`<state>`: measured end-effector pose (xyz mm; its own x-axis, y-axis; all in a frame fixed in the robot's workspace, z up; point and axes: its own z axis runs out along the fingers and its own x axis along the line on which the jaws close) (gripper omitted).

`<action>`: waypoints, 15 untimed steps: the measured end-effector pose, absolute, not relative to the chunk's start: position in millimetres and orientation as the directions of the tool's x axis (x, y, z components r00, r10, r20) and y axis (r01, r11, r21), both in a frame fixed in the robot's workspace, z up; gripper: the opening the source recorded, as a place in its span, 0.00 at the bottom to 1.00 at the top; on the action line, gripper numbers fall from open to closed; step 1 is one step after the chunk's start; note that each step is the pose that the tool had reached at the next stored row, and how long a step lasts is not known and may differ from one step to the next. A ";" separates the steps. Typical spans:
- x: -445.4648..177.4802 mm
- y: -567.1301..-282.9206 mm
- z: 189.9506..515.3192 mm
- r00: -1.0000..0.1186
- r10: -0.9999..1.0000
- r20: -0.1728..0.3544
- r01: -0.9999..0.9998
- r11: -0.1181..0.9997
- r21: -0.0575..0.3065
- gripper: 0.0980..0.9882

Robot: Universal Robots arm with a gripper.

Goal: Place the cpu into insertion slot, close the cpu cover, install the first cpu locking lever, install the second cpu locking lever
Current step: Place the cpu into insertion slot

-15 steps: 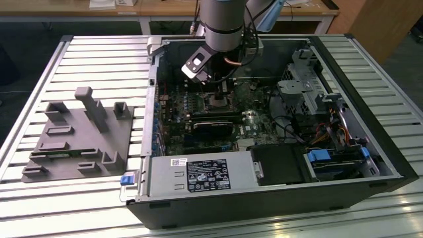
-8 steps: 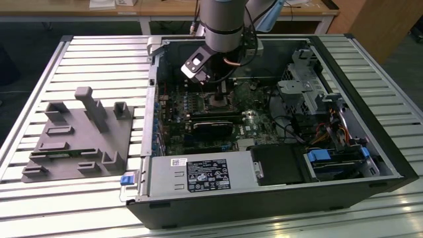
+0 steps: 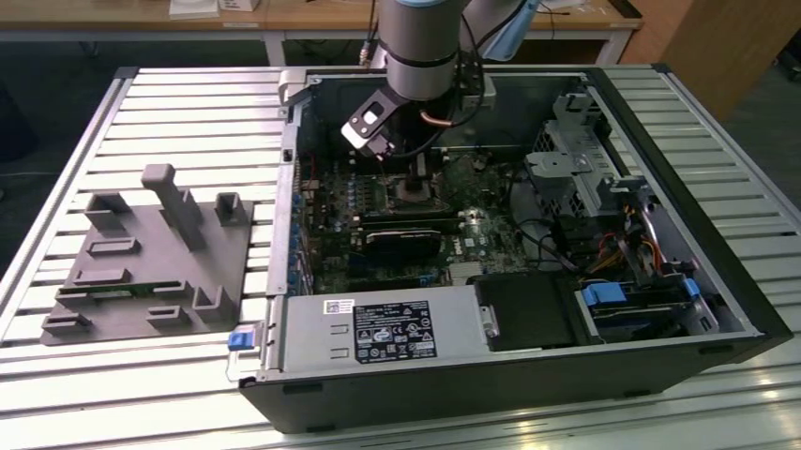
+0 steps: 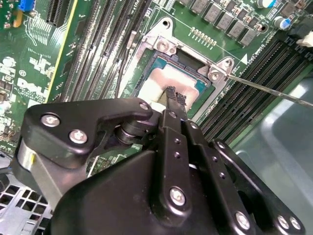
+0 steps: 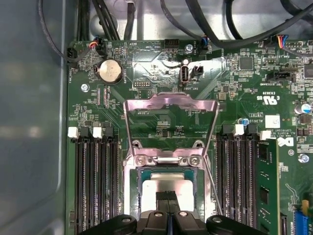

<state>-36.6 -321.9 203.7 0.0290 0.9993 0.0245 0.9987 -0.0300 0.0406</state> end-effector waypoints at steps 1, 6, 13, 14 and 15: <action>-36.6 -321.8 203.1 0.029 0.999 0.024 0.999 -0.030 0.041 0.01; -36.6 -321.7 200.6 0.030 0.999 0.018 0.999 -0.031 0.041 0.01; -36.7 -321.8 199.1 0.030 0.999 0.017 0.999 -0.031 0.040 0.01; -36.7 -321.8 199.1 0.030 0.999 0.018 0.999 -0.031 0.040 0.01; -36.7 -321.7 198.9 0.030 0.999 0.018 0.999 -0.031 0.041 0.01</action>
<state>-36.7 -321.7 198.9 0.0302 0.9994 0.0179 0.9987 -0.0309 0.0405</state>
